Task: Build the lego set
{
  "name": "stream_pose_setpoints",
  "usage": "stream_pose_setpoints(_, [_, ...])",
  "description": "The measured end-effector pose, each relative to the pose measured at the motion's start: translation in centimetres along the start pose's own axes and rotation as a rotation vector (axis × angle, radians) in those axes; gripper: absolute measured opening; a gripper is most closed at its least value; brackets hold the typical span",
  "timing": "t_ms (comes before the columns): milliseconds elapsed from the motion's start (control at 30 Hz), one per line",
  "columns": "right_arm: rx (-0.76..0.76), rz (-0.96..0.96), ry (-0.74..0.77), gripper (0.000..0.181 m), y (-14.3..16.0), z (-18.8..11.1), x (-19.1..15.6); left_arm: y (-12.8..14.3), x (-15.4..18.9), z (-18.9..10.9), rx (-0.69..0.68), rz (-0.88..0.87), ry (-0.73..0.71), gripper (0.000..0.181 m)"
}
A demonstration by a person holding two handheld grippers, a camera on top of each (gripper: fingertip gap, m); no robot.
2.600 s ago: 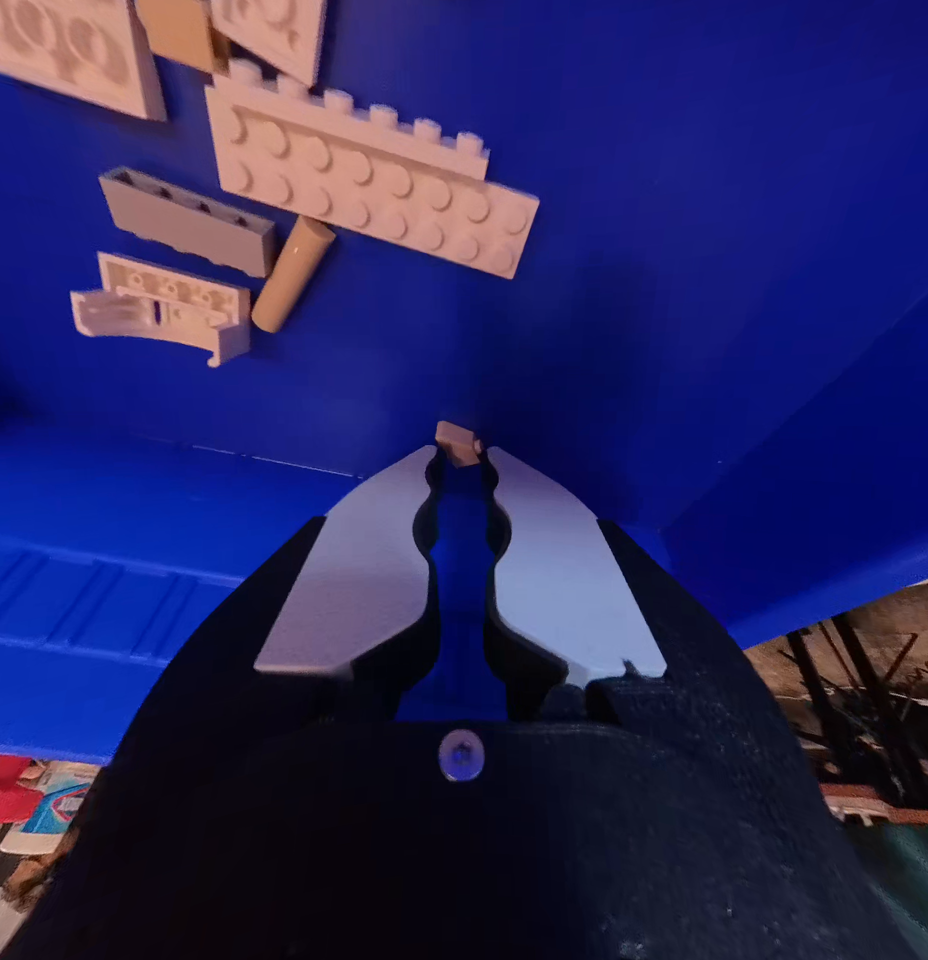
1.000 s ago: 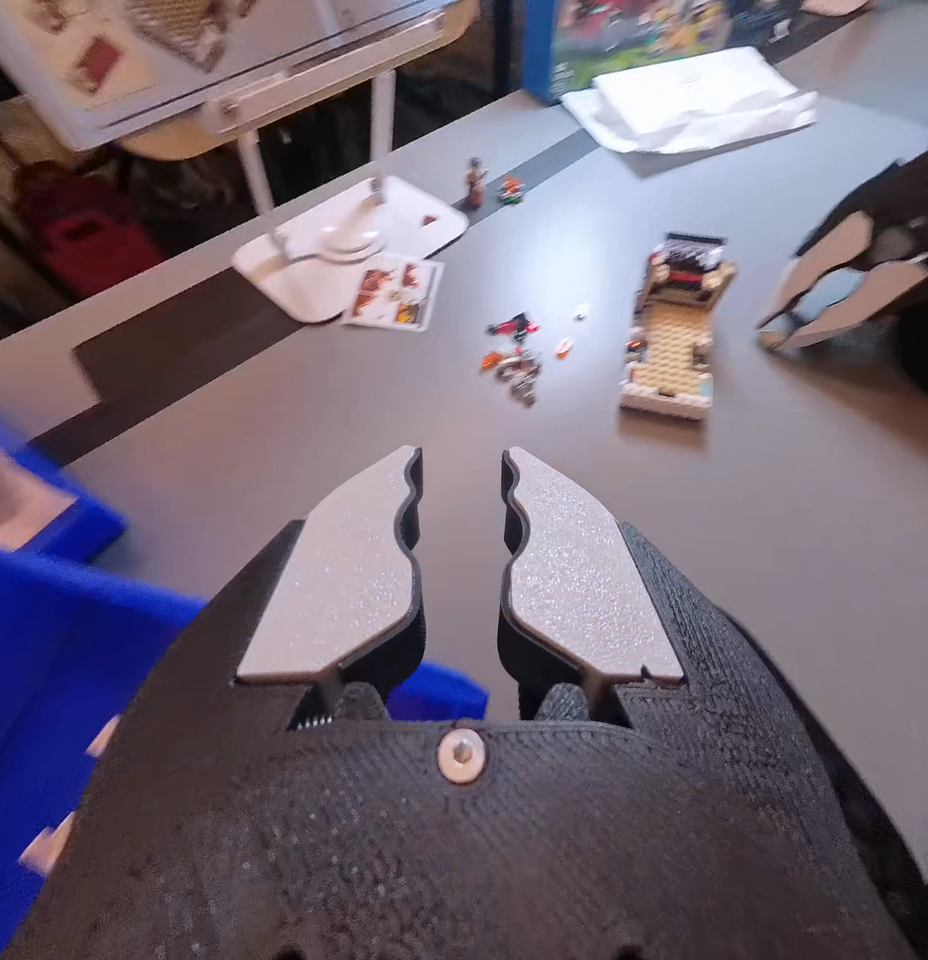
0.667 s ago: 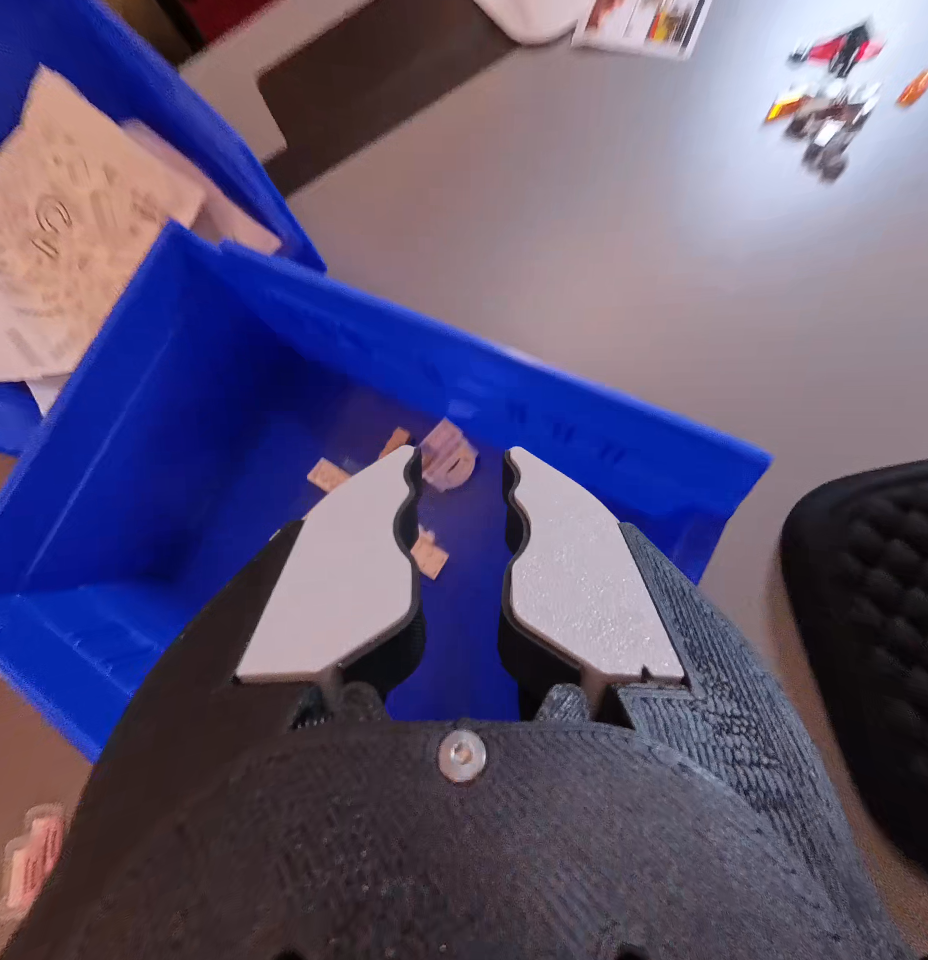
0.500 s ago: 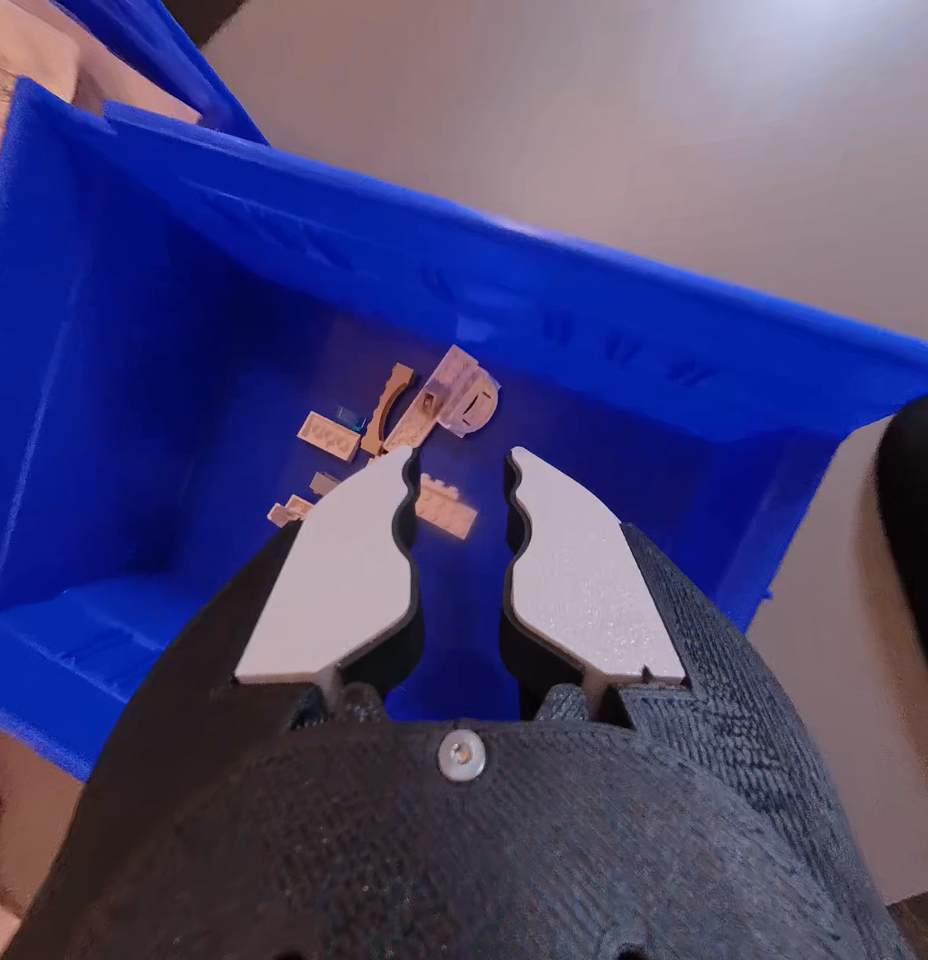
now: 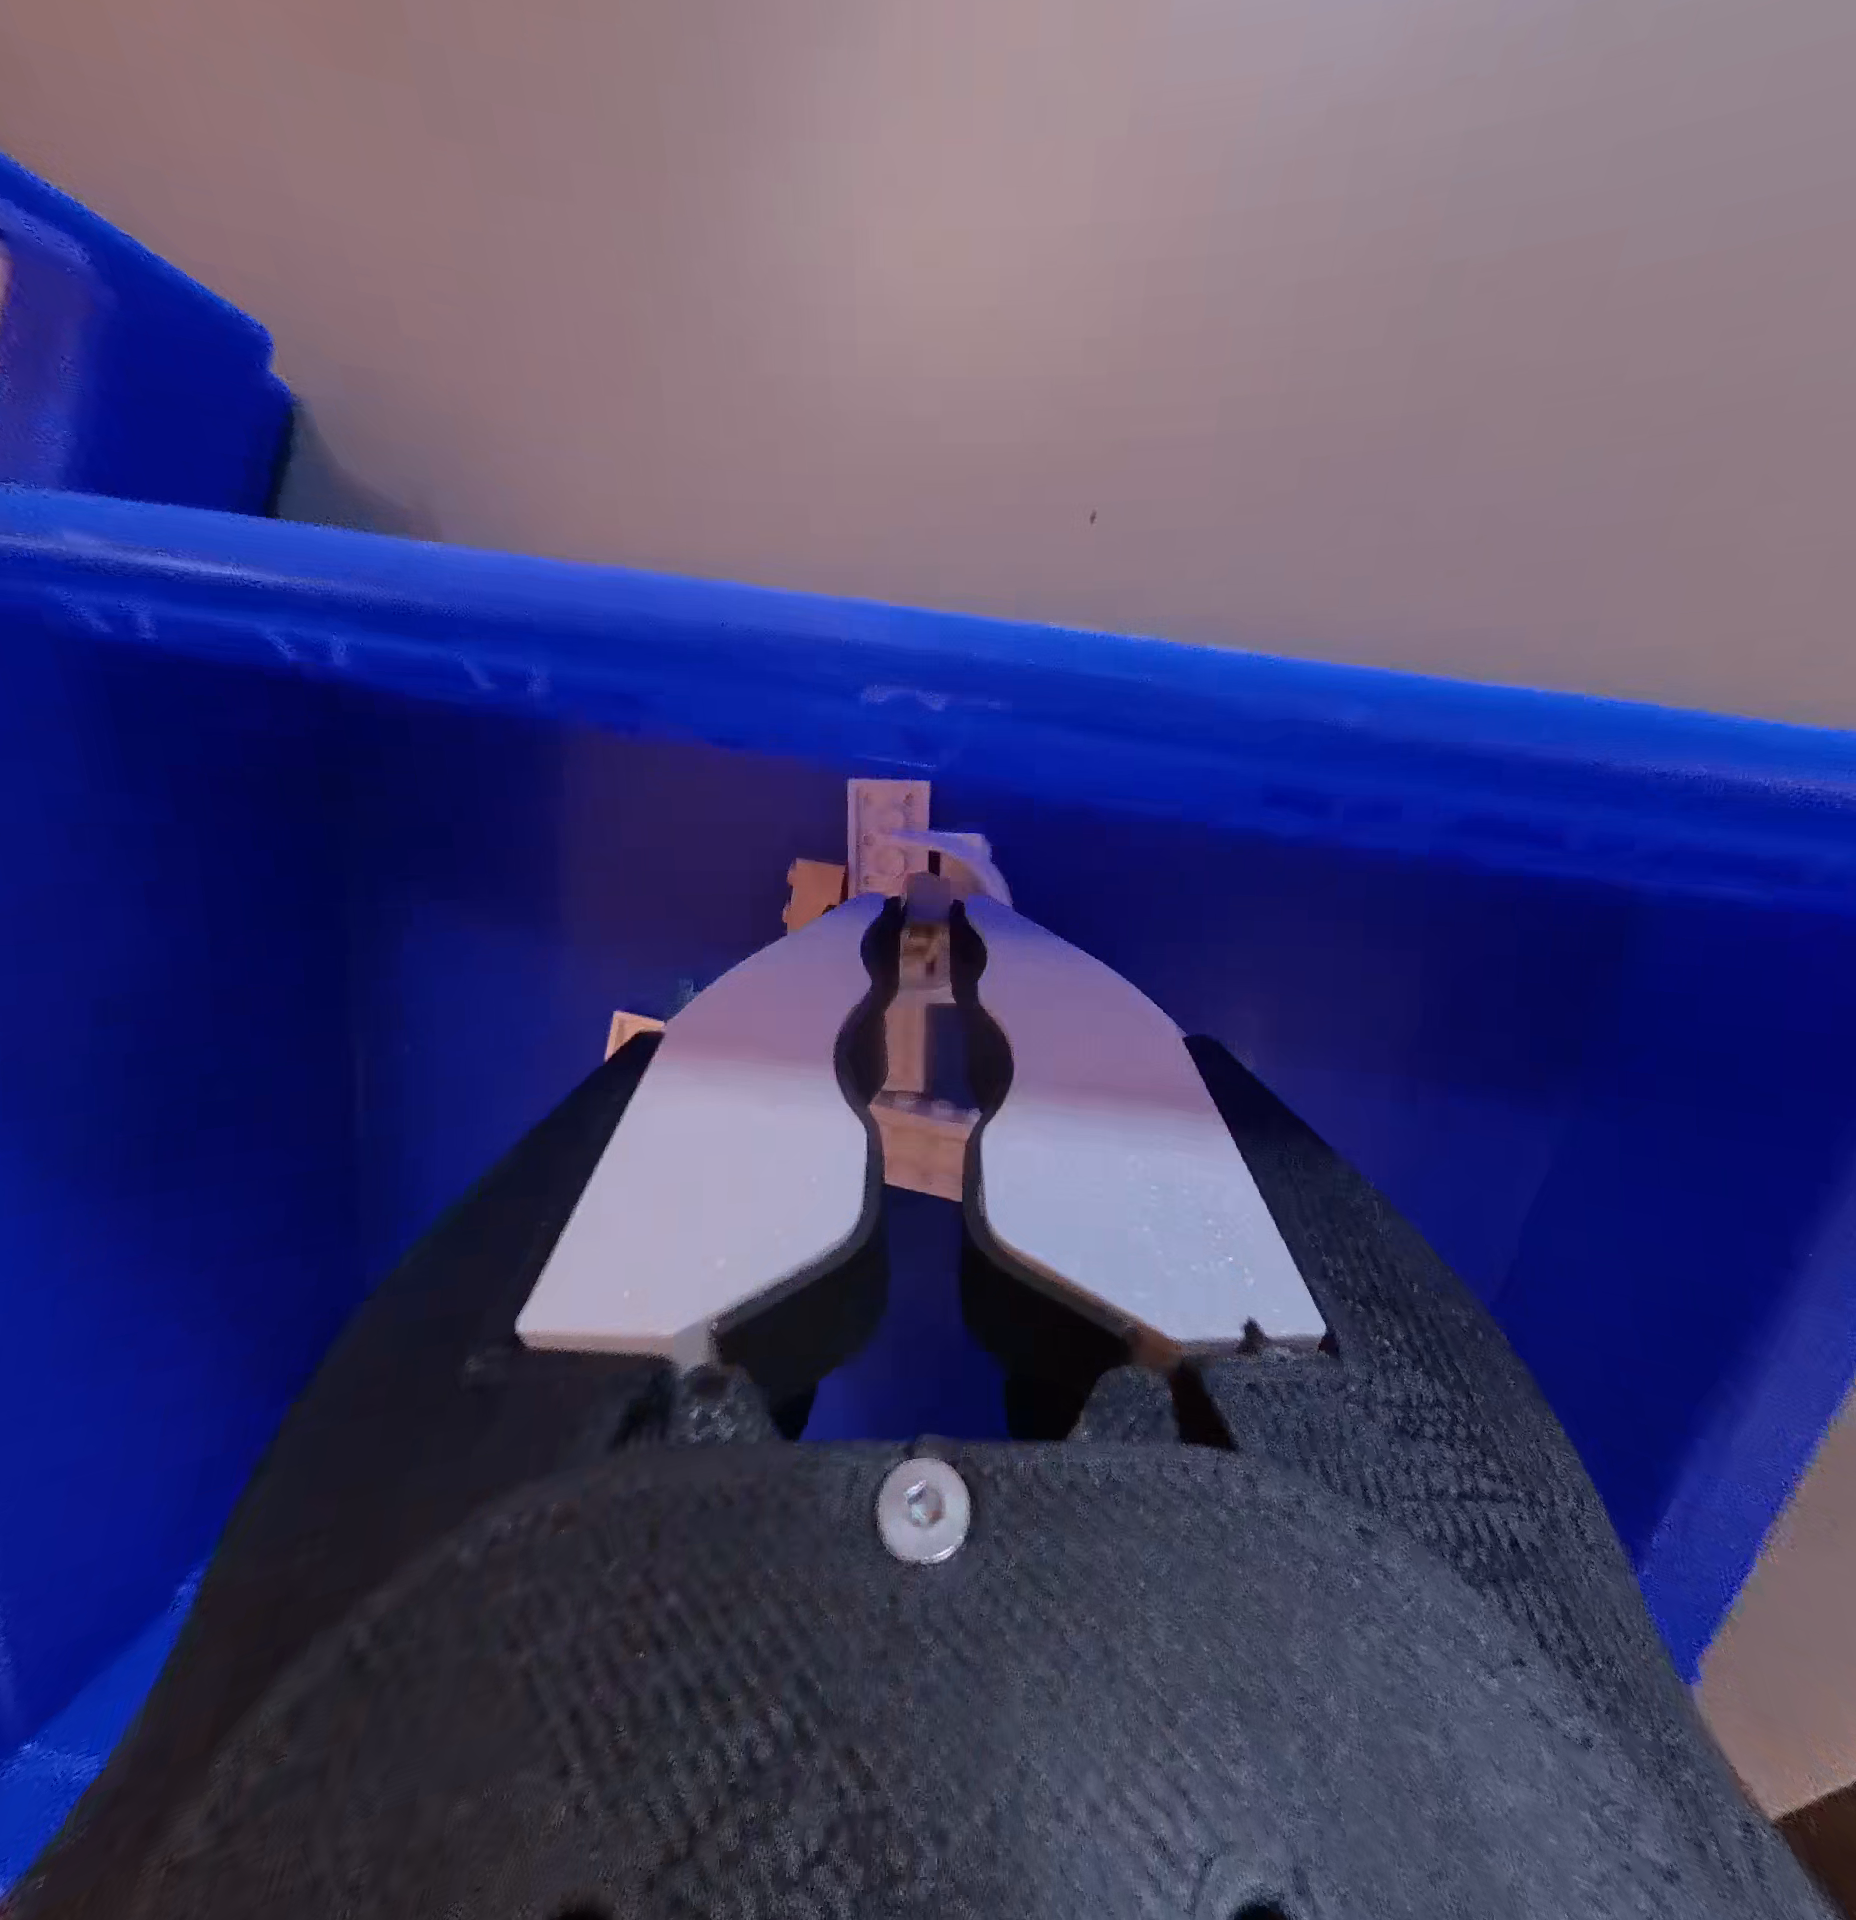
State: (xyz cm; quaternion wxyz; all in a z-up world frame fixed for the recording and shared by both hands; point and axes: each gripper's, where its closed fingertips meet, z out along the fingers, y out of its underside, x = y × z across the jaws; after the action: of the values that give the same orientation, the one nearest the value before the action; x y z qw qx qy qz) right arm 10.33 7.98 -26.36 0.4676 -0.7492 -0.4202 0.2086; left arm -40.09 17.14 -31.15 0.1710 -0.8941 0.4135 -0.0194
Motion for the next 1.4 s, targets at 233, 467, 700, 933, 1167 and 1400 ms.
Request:
stream_pose_setpoints(233, [0.003, 0.014, -0.003, 0.028, 0.5, 0.2, 0.1, -3.0, 3.8, -6.7, 0.442, -0.214, 0.448, 0.01])
stream_pose_setpoints(467, [0.01, -0.002, -0.012, 0.028, 0.2, 0.7, -0.1, -1.9, 4.2, -9.1, 0.495, -0.242, 0.516, 0.031])
stream_pose_setpoints(700, [0.039, -0.004, 0.019, 0.027, -0.6, 0.3, 0.3, 0.3, 3.0, -7.0, 0.282, -0.218, 0.36, 0.027])
stream_pose_setpoints(933, [0.034, 0.006, 0.036, 0.027, -0.1, 0.0, 0.3, 5.0, 9.0, -1.7, -0.117, 0.086, 0.341, 0.029])
stream_pose_setpoints(1167, [0.043, -0.004, 0.044, 0.027, -0.4, -0.2, 0.3, 4.7, 8.9, -1.6, -0.154, 0.151, 0.283, 0.014])
stream_pose_setpoints(1400, [0.074, -0.009, 0.048, 0.026, -1.0, -0.7, 0.1, -6.7, 15.1, -10.6, 0.271, 0.308, 0.183, 0.013])
